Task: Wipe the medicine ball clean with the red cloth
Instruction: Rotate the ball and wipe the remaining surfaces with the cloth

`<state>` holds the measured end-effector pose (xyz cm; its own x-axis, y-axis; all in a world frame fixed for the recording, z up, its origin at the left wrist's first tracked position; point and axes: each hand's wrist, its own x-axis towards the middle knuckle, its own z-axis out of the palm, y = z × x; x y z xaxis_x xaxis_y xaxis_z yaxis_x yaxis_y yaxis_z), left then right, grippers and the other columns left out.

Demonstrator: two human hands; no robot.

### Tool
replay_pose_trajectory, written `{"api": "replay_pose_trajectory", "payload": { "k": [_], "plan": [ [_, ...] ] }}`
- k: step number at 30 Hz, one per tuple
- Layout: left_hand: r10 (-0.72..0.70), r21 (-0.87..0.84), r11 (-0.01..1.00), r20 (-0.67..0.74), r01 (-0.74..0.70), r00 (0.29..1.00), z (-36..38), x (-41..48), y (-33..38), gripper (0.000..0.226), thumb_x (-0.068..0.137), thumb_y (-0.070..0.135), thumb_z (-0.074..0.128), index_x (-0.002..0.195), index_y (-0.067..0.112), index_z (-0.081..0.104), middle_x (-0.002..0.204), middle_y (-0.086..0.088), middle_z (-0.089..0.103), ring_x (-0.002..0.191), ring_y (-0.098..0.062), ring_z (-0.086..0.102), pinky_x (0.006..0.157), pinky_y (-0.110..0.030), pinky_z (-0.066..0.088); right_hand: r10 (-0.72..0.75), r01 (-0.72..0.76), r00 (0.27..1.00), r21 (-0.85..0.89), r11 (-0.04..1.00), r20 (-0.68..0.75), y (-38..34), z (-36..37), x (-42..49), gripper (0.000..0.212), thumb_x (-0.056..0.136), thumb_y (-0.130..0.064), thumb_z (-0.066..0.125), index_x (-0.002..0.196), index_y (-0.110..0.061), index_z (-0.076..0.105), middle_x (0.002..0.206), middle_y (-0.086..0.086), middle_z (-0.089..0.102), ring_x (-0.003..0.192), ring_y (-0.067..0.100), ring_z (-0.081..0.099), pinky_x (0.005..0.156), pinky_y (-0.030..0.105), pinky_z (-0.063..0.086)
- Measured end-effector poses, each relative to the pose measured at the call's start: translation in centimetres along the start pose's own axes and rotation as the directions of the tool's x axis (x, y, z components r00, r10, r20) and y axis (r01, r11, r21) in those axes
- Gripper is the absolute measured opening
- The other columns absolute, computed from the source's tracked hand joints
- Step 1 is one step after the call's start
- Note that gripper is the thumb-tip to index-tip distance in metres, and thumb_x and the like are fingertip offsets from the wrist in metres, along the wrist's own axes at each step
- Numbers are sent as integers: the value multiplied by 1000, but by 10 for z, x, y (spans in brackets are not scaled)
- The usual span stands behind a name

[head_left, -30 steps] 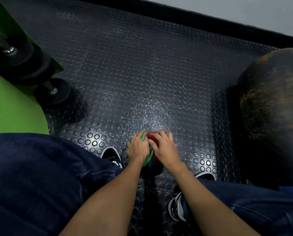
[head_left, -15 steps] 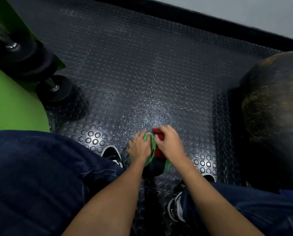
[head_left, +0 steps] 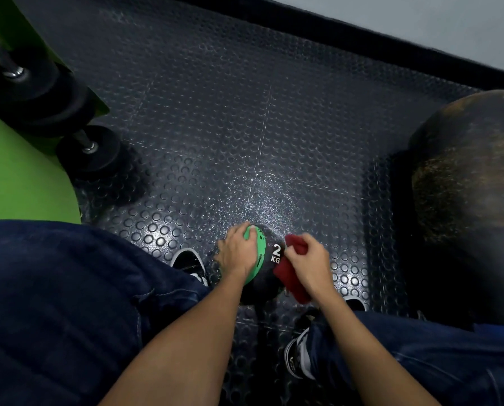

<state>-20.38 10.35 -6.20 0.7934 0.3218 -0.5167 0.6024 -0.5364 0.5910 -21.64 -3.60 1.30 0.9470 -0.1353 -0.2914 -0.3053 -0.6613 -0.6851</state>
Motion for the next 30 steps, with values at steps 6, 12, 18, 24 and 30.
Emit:
{"api": "replay_pose_trajectory", "payload": {
  "k": [6,12,18,24,30],
  "plan": [
    [21,-11,1000,-12,-21,1000,2,3,-6,48,103,55,30,146,39,46,155,9,42,138,-27,39,112,-48,29,-197,260,964,-458,850,181,-22,24,0,29,93,-49,44,116,-33,51,116,-9,47,109,15,38,94,47,40],
    [13,-18,1000,-8,-13,1000,1,-1,-2,47,103,56,32,145,40,47,156,10,40,141,-28,35,116,-53,26,-274,315,947,-314,896,170,19,28,-11,31,94,-35,53,121,-20,55,122,4,41,111,21,39,96,36,41],
    [-6,-20,1000,-6,6,1000,-3,-2,0,47,104,54,34,146,38,45,157,10,39,141,-28,35,115,-50,26,-34,40,996,-76,996,81,43,4,-11,8,92,-27,57,95,-20,57,92,-1,62,89,22,60,77,32,45],
    [15,-33,999,-11,-16,1000,-1,-3,-4,45,103,54,33,144,41,47,154,11,42,137,-26,37,108,-48,31,-262,319,946,-415,852,190,-2,31,-13,44,92,-53,45,132,-35,47,125,-2,38,115,16,31,97,41,35],
    [-12,-49,999,-20,11,1000,0,-6,-4,46,102,56,34,144,43,47,153,14,42,139,-25,36,111,-51,28,-327,344,939,-271,899,106,17,38,-26,32,91,-32,59,121,-21,59,121,2,44,101,13,30,89,30,41]
  ]
}}
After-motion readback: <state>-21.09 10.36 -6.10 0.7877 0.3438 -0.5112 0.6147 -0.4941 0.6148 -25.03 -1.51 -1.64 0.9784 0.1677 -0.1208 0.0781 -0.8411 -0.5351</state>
